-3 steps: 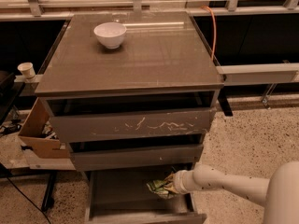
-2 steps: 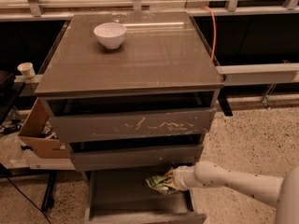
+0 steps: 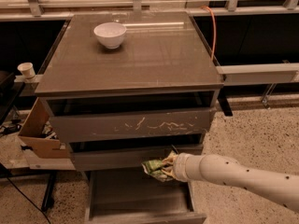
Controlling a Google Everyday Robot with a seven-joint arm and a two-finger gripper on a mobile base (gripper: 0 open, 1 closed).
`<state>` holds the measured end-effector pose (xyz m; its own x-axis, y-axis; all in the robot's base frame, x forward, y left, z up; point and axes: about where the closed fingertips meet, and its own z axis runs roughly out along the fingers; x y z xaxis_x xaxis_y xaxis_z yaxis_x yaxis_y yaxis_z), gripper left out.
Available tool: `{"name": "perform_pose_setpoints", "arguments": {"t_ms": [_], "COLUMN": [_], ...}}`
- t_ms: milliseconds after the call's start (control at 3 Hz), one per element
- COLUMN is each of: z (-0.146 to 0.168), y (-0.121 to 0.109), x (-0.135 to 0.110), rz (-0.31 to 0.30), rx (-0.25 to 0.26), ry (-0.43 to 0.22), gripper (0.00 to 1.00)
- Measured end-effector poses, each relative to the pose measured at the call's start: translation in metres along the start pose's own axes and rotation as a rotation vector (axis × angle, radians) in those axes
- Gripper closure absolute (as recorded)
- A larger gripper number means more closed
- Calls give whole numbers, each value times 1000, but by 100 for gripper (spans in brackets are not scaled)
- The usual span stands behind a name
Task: Pick green jalapeno chip bag from bottom drawer and place on counter
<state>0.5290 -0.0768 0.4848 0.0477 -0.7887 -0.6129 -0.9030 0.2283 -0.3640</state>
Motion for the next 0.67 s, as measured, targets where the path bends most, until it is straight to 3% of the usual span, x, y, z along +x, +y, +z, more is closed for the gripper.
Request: {"name": "perform_pose_setpoints", "arguments": {"t_ms": [333, 667], "z": [-23, -42], "y": [-19, -35], "x": [-22, -38], "rz": [-61, -60], "rx": [36, 50], "ry": [13, -10], "gripper": [100, 100]}}
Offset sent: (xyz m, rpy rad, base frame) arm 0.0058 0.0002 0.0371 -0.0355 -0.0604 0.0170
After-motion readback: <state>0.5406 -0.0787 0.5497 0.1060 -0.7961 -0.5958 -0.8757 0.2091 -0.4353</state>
